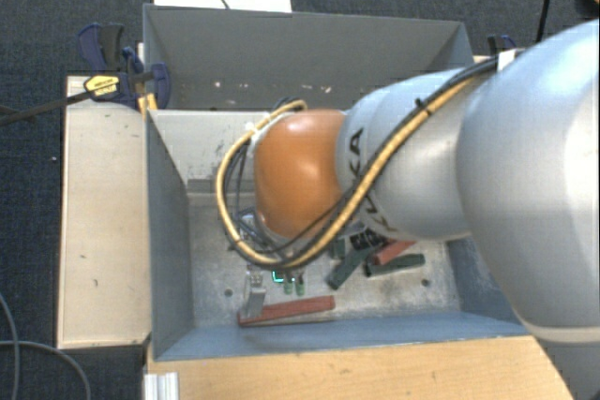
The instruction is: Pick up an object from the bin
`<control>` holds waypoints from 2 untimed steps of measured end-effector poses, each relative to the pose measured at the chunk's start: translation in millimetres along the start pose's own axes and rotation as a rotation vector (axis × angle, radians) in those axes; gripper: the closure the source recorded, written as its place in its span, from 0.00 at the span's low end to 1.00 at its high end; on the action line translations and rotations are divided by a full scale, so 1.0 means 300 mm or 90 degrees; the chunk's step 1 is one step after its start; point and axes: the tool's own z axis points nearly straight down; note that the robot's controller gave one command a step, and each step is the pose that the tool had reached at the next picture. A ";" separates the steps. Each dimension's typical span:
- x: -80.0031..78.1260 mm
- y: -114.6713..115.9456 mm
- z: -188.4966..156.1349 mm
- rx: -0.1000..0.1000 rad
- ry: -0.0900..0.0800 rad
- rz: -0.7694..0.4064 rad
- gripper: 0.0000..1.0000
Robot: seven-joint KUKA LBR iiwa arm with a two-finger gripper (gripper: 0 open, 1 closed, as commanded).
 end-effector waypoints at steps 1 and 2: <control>-0.008 -0.003 -0.012 -0.001 -0.005 0.003 0.00; 0.010 -0.169 0.170 -0.001 -0.007 -0.045 0.00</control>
Offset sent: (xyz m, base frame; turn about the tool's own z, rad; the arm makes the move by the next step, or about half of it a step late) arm -0.0048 -0.0588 -0.0599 -0.0771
